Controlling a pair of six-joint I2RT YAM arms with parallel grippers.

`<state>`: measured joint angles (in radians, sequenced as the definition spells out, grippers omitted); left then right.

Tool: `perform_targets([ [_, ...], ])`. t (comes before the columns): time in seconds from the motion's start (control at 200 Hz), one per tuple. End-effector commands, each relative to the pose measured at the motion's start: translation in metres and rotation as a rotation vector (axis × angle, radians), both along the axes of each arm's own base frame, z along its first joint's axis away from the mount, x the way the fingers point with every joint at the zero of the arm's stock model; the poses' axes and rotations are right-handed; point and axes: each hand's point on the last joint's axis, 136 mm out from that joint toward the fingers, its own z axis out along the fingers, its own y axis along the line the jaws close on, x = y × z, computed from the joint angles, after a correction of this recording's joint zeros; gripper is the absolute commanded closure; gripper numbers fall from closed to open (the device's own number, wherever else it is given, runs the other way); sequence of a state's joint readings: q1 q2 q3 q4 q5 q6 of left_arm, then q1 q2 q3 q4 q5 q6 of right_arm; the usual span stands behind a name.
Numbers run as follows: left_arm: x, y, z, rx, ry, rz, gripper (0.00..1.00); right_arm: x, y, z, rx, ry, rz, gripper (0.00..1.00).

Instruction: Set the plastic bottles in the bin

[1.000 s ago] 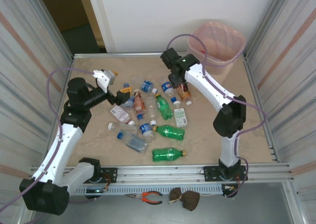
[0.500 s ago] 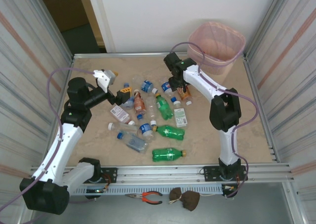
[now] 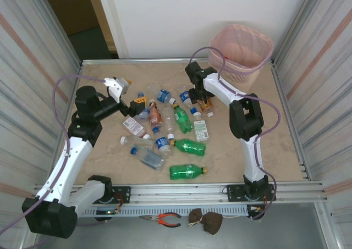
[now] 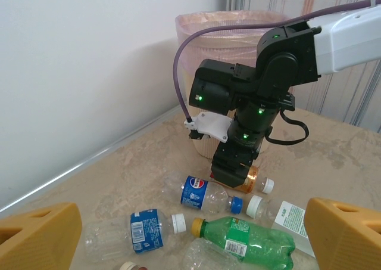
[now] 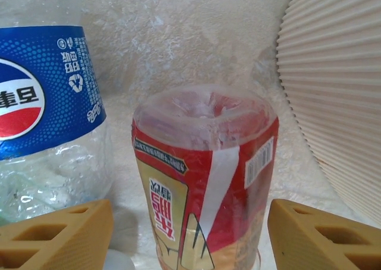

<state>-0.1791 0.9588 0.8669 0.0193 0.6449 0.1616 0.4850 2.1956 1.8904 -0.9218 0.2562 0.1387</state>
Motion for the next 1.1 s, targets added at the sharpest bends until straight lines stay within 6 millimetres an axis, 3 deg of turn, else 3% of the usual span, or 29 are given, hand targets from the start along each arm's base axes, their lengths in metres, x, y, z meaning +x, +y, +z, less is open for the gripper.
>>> perform_targets([
  [0.0,-0.002,-0.002,0.003,0.008,-0.013,-0.011,0.03,0.003,0.0,-0.01,0.017,0.03,0.014,0.31],
  [0.421,-0.002,-0.002,0.002,0.011,-0.013,-0.011,0.03,0.001,-0.01,-0.039,0.056,0.103,-0.016,0.28],
  [1.092,-0.003,-0.001,0.004,0.012,-0.018,-0.008,0.03,0.004,-0.019,-0.052,0.07,0.13,-0.046,0.24],
])
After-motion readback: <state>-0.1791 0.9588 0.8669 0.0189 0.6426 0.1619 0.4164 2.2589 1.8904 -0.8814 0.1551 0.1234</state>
